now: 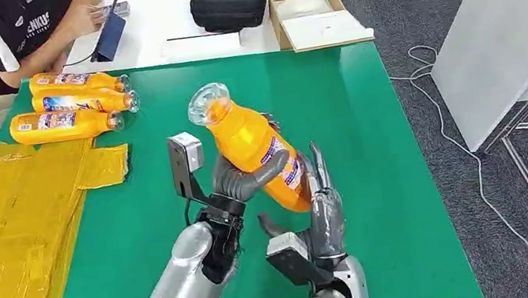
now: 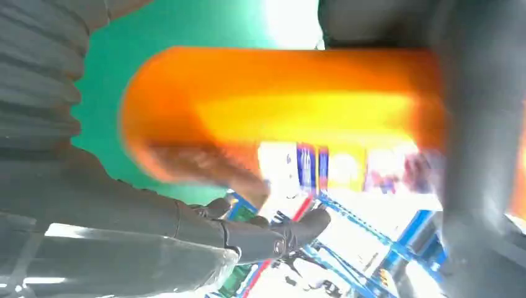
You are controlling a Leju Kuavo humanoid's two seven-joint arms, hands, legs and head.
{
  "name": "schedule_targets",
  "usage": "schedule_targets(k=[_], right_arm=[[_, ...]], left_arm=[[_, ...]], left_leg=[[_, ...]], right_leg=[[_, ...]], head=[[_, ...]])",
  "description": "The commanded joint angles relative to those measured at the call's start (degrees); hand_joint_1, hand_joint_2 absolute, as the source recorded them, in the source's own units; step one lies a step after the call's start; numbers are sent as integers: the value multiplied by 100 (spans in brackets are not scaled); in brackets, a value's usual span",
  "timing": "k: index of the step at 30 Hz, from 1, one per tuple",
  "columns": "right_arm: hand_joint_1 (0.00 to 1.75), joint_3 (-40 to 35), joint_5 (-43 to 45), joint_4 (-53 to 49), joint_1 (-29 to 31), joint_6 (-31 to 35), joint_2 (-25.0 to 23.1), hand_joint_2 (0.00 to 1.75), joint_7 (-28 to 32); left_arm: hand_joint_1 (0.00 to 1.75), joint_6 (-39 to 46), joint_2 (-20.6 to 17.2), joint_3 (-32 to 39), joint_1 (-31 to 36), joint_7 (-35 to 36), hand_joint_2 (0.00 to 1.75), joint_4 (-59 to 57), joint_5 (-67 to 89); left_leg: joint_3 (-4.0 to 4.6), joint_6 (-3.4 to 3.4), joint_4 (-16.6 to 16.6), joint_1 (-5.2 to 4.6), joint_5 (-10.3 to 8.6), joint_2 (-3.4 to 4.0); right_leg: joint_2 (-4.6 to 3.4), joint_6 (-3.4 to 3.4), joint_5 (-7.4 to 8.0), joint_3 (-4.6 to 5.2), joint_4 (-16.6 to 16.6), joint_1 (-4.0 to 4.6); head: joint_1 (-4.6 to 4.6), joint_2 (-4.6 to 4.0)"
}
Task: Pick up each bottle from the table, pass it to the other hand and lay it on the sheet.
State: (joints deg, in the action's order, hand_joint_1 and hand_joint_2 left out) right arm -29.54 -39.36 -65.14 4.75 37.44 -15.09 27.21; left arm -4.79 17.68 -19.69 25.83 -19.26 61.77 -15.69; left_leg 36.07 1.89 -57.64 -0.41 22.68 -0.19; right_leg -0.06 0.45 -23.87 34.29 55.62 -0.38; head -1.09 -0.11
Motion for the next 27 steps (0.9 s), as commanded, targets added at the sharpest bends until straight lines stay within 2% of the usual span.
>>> schedule_targets(k=[1,6,9,11,16,18,20,21,23,24,27], right_arm=[[0,-689,32,-2068,-650,256,860,175,-133],[0,-565,95,-2839,-980,256,989,175,-73],[0,-406,60,-3495,-1345,256,1051,175,40],[0,-211,-89,-3844,-1550,256,1023,175,79],[0,-157,-144,-4005,-1606,256,1066,175,58],[0,16,-239,-4079,-1699,256,955,175,102],[0,150,-296,-4355,-1874,256,959,175,114],[0,224,-288,-4527,-2012,256,983,175,129],[0,259,-207,-4655,-2183,256,1105,175,135],[0,181,27,-4571,-2211,256,1390,175,124],[0,257,750,-4481,-2180,37,1650,175,216]], left_arm=[[175,70,-10,252,149,23,175,-34,-7],[175,134,-15,284,198,11,175,-60,14],[175,347,-122,418,194,-39,175,49,147],[175,703,-225,570,167,-118,175,177,508],[175,819,-297,761,138,-109,175,348,751],[175,1642,-335,956,130,-326,175,531,1671],[175,2226,-507,1286,55,-335,175,825,2612],[175,2752,-719,1458,-7,-359,175,943,3567],[175,2915,-937,1860,-161,-453,175,1000,4213],[175,3116,-1133,2130,-277,-466,175,872,4695],[175,3471,-1477,2643,-443,-857,175,262,5469]], left_leg=[[-23,-16,-6,-1,13,-8],[-13,-12,-3,1,8,-6],[-37,-24,-8,0,23,-6],[-11,-12,-1,-1,8,-6],[-12,-12,1,1,9,7],[-18,-15,2,1,10,1],[-18,-17,1,-1,11,7],[-13,-15,1,0,11,16],[-36,-27,0,-1,24,34],[-28,-17,10,-1,15,30],[-57,-21,26,-1,18,42]], right_leg=[[10,-1,-14,-25,5,-2],[8,-2,-8,-12,1,1],[10,-3,-22,-35,6,-1],[9,-2,-9,-9,2,-1],[-7,-4,-3,-8,-1,1],[0,-4,-6,-16,-2,1],[-5,-5,-7,-12,2,0],[-15,-5,-3,-6,1,1],[-33,-9,-11,-24,5,-1],[-30,-6,-3,-18,-5,0],[-40,-7,-2,-43,-19,-2]], head=[[-2,0],[0,0],[0,0],[0,0],[-2,0],[-2,0],[0,0],[0,0],[-2,0],[0,0],[-2,0]])
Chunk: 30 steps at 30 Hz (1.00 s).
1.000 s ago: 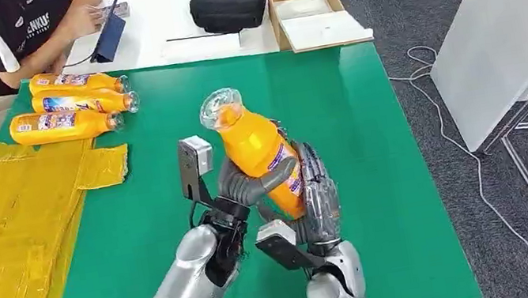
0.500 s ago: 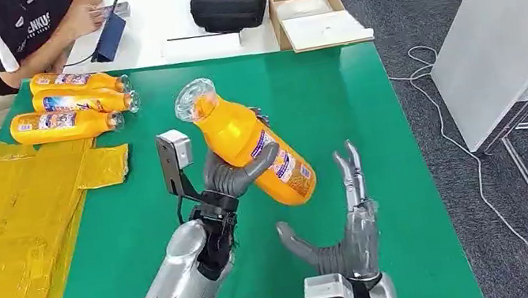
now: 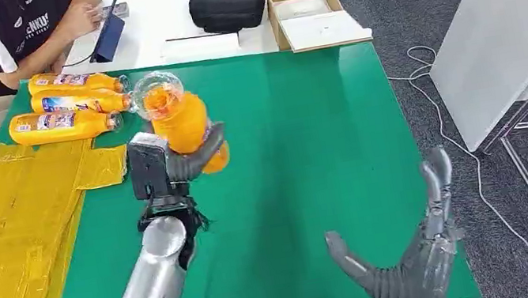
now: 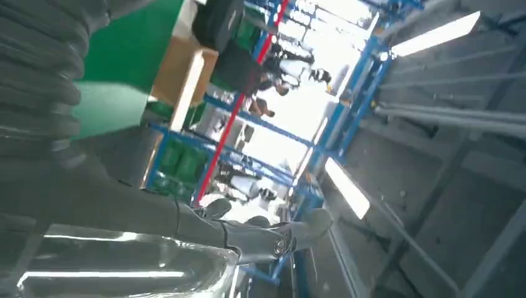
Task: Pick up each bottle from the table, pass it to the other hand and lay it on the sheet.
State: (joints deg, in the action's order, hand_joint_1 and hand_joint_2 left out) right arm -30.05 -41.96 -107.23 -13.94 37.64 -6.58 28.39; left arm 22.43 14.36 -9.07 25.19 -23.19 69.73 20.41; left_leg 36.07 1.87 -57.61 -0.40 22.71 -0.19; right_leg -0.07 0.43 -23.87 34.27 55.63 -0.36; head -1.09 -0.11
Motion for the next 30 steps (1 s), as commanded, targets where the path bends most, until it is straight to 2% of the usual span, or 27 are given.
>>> schedule_targets(k=[1,3,4,5,6,8,10,11,12,15,16,17,18,21,24,26,27,30], right_arm=[[0,371,1168,-305,-301,-124,808,175,130],[0,664,1426,-428,-341,-609,655,175,202],[0,813,1491,-507,-381,-726,609,175,170],[0,967,1492,-580,-440,-742,564,175,153],[0,1167,1461,-660,-524,-728,508,175,170],[0,1505,1212,-709,-665,-585,444,175,34],[0,1887,1248,-746,-800,-658,446,175,-66],[0,2152,1306,-732,-884,-757,468,175,-46],[0,2361,1397,-709,-948,-878,483,175,62],[0,2829,1689,-624,-1065,-1203,480,175,361],[0,2829,1689,-624,-1065,-1203,480,175,361],[0,2829,1689,-624,-1065,-1203,480,175,361],[0,2844,1731,-582,-1089,-1230,504,175,392],[0,2735,1800,-415,-1141,-1178,651,175,408],[0,2511,1806,-296,-1158,-998,790,175,383],[0,2511,1806,-296,-1158,-998,790,175,383],[0,2511,1806,-296,-1158,-998,790,175,383],[0,2511,1806,-296,-1158,-998,790,175,383]], left_arm=[[175,826,-1180,1671,-385,-510,175,-689,1995],[175,1201,-1224,1853,-342,-695,175,-1089,2513],[175,1482,-1299,1864,-271,-622,175,-1401,2897],[175,1730,-1392,1865,-176,-616,175,-1768,3151],[175,1757,-1377,2281,-114,-623,175,-1937,3921],[175,1757,-1514,2591,-1,-527,175,-2322,4877],[175,1757,-1643,2791,-130,51,175,-2068,6481],[175,1757,-2135,1942,-274,1065,175,-2096,6959],[175,1757,-2382,1511,-305,1534,175,-2224,6959],[175,1757,-2891,944,-356,2323,175,-2580,6959],[175,1757,-2891,944,-356,2323,175,-2580,6959],[175,1757,-2891,944,-356,2323,175,-2580,6959],[175,1757,-2916,1050,-347,2358,175,-2699,6959],[175,1757,-3226,522,-206,2838,175,-3222,6959],[175,1757,-3219,638,132,2889,175,-3962,6959],[175,1757,-3219,638,132,2889,175,-3962,6959],[175,1757,-3219,638,132,2889,175,-3962,6959],[175,1757,-3219,638,132,2889,175,-3962,6959]], left_leg=[[-39,-12,18,2,9,32],[-82,-29,30,-1,21,58],[-39,-17,15,-1,11,42],[-45,-22,14,0,14,39],[-39,-20,12,0,11,25],[-29,-16,12,-1,6,16],[-35,-21,10,2,11,25],[-42,-25,8,4,16,26],[-35,-23,6,3,15,27],[-22,-15,11,0,6,21],[-57,-31,14,1,21,22],[-29,-20,11,2,12,26],[-40,-26,11,1,18,22],[-21,-18,9,1,10,13],[-21,-18,8,5,11,14],[-42,-31,7,6,20,21],[-15,-20,8,3,10,18],[-15,-20,6,4,11,17]], right_leg=[[-30,-5,1,-29,-17,0],[-52,-9,-5,-61,-25,-4],[-30,-6,-4,-23,-9,-3],[-26,-7,-8,-29,-9,-2],[-13,-8,-10,-22,-6,0],[-10,-7,-8,-10,-6,0],[-20,-8,-9,-15,-6,3],[-20,-8,-13,-23,-6,4],[-21,-7,-13,-17,-4,3],[-11,-6,-7,-5,-7,1],[-12,-10,-22,-37,-8,1],[-17,-8,-10,-11,-7,3],[-14,-9,-17,-21,-5,1],[-7,-7,-11,-4,-6,2],[-12,-9,-12,-5,-8,6],[-15,-11,-19,-24,-7,7],[-15,-9,-9,4,-6,5],[-12,-9,-11,4,-5,4]], head=[[-2,0],[-2,0],[0,0],[-2,0],[-2,0],[0,0],[0,0],[0,0],[2,0],[2,0],[2,0],[2,0],[0,0],[2,0],[0,0],[-2,0],[0,0],[0,0]])
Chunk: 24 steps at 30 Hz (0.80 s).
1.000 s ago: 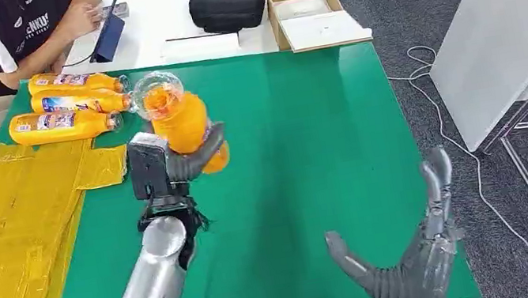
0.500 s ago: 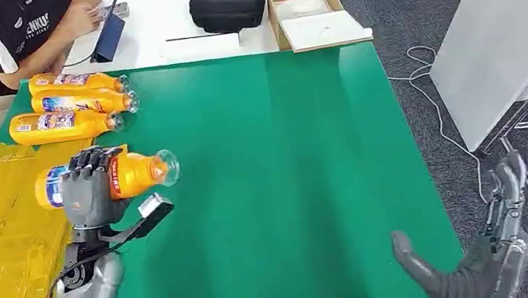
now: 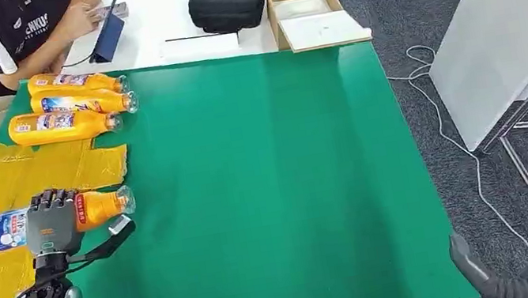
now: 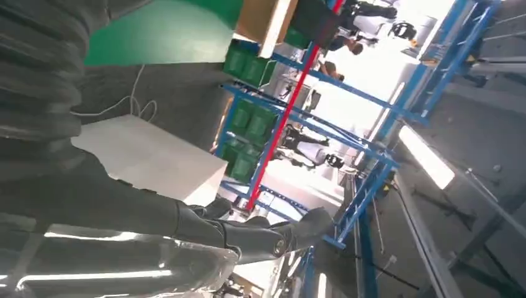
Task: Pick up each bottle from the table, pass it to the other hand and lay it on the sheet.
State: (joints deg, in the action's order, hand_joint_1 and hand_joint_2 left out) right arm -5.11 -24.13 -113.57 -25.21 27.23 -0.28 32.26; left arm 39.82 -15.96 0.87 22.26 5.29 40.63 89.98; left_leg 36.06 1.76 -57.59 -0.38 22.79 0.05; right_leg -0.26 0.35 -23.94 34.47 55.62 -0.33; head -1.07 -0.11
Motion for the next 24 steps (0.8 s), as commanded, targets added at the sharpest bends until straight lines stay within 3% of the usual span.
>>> schedule_targets(k=[1,6,15,16,17,18,24], right_arm=[[0,17,23,338,-31,43,160,175,-4],[0,-121,6,411,-9,77,235,175,-113],[0,-448,151,837,289,180,513,175,-126],[0,-477,159,880,348,196,523,175,-140],[0,-497,164,902,379,203,531,175,-154],[0,-512,166,918,399,207,539,175,-166],[0,-608,165,1039,470,220,573,175,-232]], left_arm=[[175,18,-188,-356,425,41,175,-1052,2],[175,18,-60,-130,665,-108,175,-1427,-12],[175,18,18,268,547,-87,175,-1440,2],[175,18,33,323,532,-65,175,-1432,2],[59,18,42,345,540,-25,175,-1460,2],[0,18,59,374,557,-45,175,-1533,-2],[0,18,63,299,668,28,175,-1844,2]], left_leg=[[-41,-22,2,3,15,-13],[-12,-8,3,3,1,-11],[-17,-9,7,1,2,1],[-47,-22,9,1,13,1],[-23,-12,7,3,5,-1],[-38,-18,9,2,10,-2],[-15,-8,6,2,2,-5]], right_leg=[[15,-2,-17,-44,-3,1],[12,-1,-4,-19,-4,2],[-1,0,1,-21,-9,0],[1,-2,-9,-49,-10,0],[2,-1,-2,-28,-9,2],[3,-2,-7,-43,-10,1],[5,0,-1,-20,-7,2]], head=[[-2,0],[-2,0],[-2,0],[0,0],[-4,0],[0,0],[-2,0]])
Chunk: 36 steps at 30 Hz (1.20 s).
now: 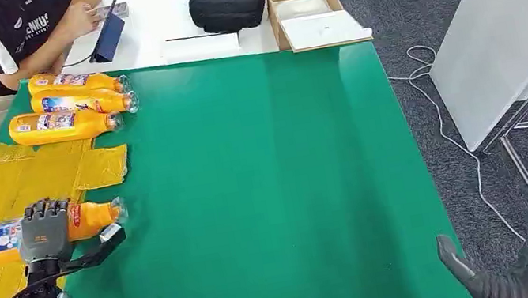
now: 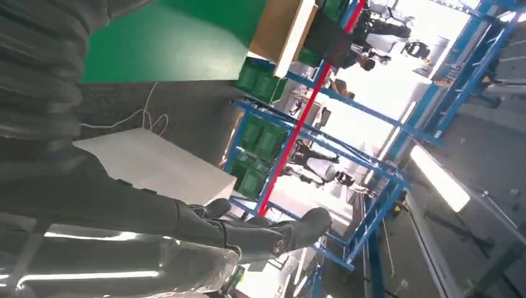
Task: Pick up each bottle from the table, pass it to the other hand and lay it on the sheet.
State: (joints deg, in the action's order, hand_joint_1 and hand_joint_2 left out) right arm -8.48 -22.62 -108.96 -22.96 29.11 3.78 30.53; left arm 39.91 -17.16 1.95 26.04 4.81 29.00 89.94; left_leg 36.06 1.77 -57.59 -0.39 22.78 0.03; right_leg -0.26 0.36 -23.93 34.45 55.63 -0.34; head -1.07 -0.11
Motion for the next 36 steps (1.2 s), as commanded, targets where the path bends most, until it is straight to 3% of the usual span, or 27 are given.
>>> schedule_targets(k=[1,10,17,21,25,29,36], right_arm=[[0,-271,15,578,245,32,167,175,-59],[0,-443,-265,714,420,9,23,175,-269],[0,-221,-411,722,604,-196,-281,175,-308],[0,-211,-406,721,605,-207,-285,175,-300],[0,-154,-434,720,598,-280,-330,175,-218],[0,-157,-535,719,648,-343,-417,175,-217],[0,-143,-598,708,639,-326,-467,175,-234]], left_arm=[[0,9,183,192,290,76,175,-681,6],[0,9,351,-13,577,175,175,-1143,6],[0,9,782,692,248,-693,175,437,-72],[0,9,811,696,227,-732,175,546,-57],[0,9,1078,401,127,-799,175,1502,6],[0,-811,983,-704,-4,35,175,2720,6],[0,-943,1088,-605,-73,-232,175,3055,6]], left_leg=[[-31,-15,7,3,8,-6],[-33,-16,9,1,2,-19],[-40,-21,4,3,6,-18],[-18,-9,2,2,-2,-16],[-26,-14,1,1,4,-18],[-11,-12,-5,3,-2,-44],[-16,-11,1,2,1,-20]], right_leg=[[8,-1,-8,-34,-9,1],[20,-2,-8,-38,-8,0],[21,-3,-11,-46,-6,2],[15,0,-4,-23,-4,1],[18,1,-9,-36,-3,0],[44,0,-9,-24,-1,1],[14,-1,-1,-24,-5,1]], head=[[0,0],[0,0],[-2,0],[-2,0],[0,0],[0,0],[0,0]])
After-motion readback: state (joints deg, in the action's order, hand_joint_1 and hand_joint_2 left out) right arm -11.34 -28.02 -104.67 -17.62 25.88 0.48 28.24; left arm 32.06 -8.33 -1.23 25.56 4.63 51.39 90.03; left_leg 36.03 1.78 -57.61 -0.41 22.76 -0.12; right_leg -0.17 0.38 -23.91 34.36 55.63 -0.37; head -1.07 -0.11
